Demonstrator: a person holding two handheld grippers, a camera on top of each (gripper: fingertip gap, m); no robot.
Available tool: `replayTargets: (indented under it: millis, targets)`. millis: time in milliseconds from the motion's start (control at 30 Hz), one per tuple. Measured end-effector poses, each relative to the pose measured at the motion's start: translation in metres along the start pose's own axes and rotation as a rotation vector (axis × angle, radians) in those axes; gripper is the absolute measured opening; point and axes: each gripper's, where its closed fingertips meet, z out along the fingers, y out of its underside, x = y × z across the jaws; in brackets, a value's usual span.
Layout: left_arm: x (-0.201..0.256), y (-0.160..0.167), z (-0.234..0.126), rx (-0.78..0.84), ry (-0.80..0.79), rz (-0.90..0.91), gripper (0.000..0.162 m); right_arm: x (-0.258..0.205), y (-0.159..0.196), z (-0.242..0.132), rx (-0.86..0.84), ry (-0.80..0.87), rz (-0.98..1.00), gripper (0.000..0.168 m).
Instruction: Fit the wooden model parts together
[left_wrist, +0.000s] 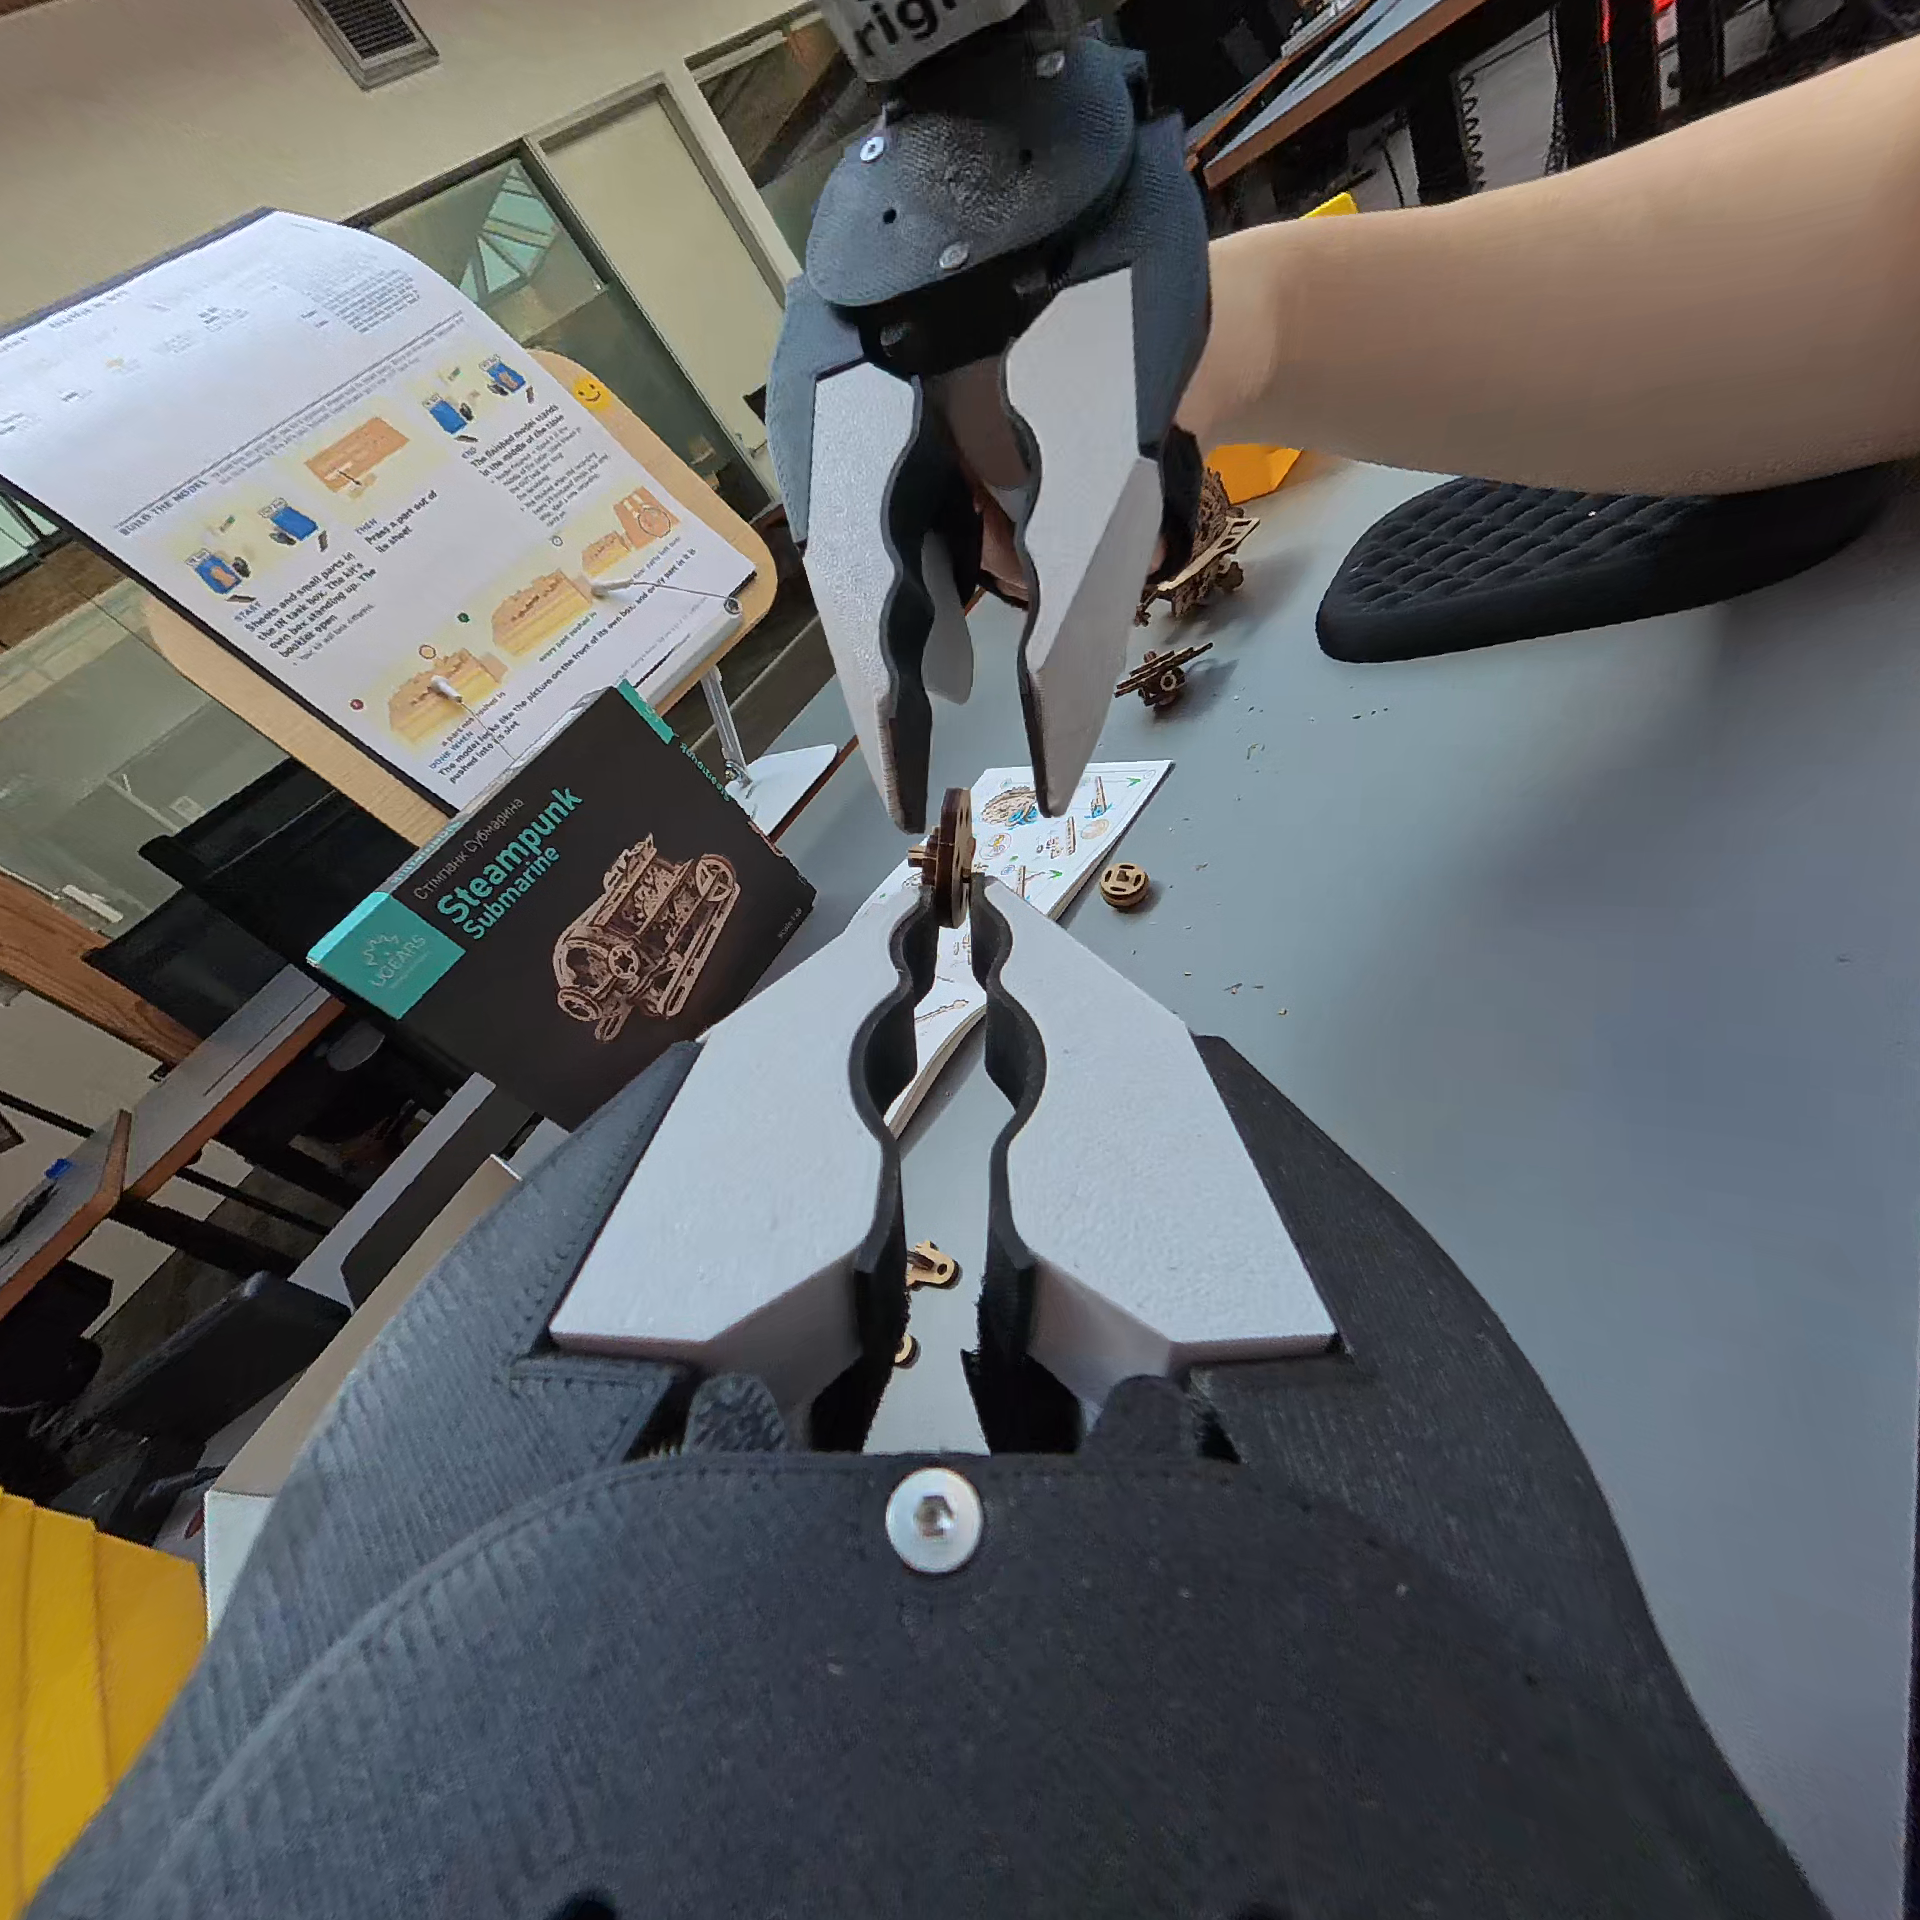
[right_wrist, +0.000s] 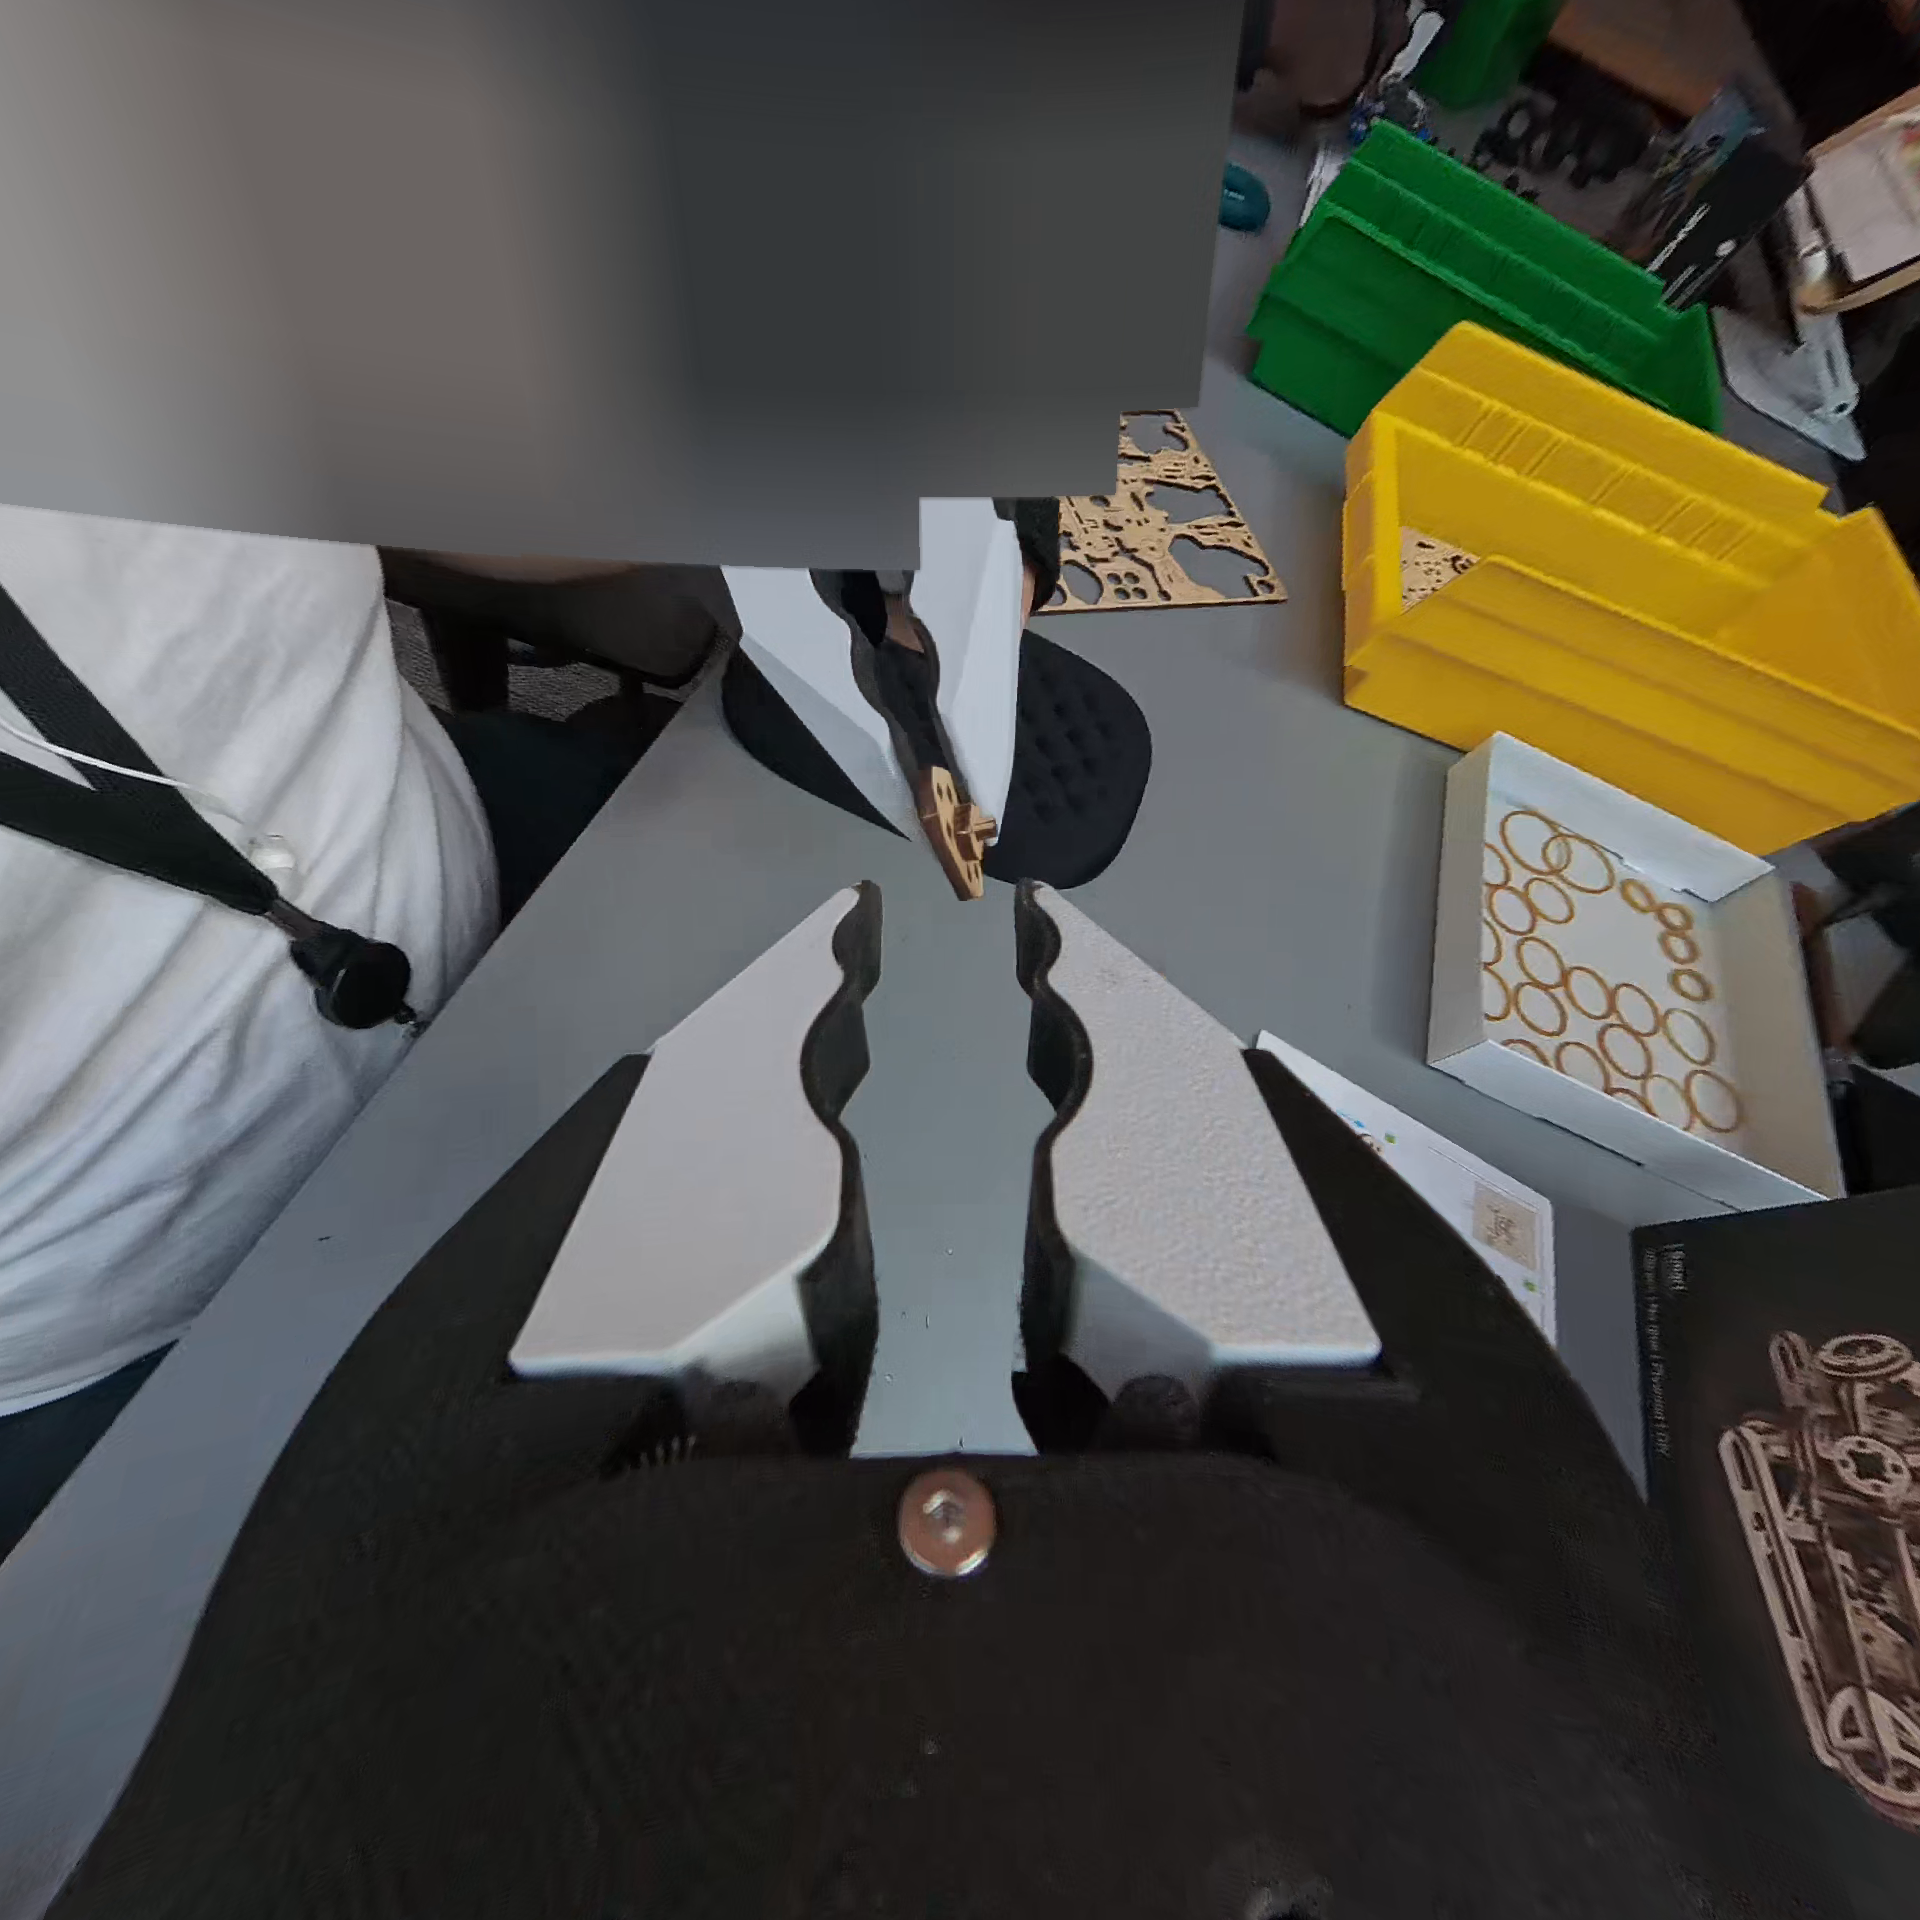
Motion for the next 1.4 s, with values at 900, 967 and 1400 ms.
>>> replayTargets:
  millis: [900, 967, 1400]
  targets:
    - [0.004, -0.017, 0.005, 0.074, 0.021, -0.012, 0.007, -0.004, -0.006, -0.008, 0.110, 0.184, -0.084, 0.007]
    - [0.005, -0.018, 0.006, 0.067, 0.008, 0.014, 0.007, -0.005, -0.007, -0.009, 0.115, 0.180, -0.085, 0.007]
    - [0.005, -0.024, 0.002, 0.084, -0.003, 0.055, 0.007, -0.007, -0.013, -0.008, 0.070, 0.192, -0.176, 0.008]
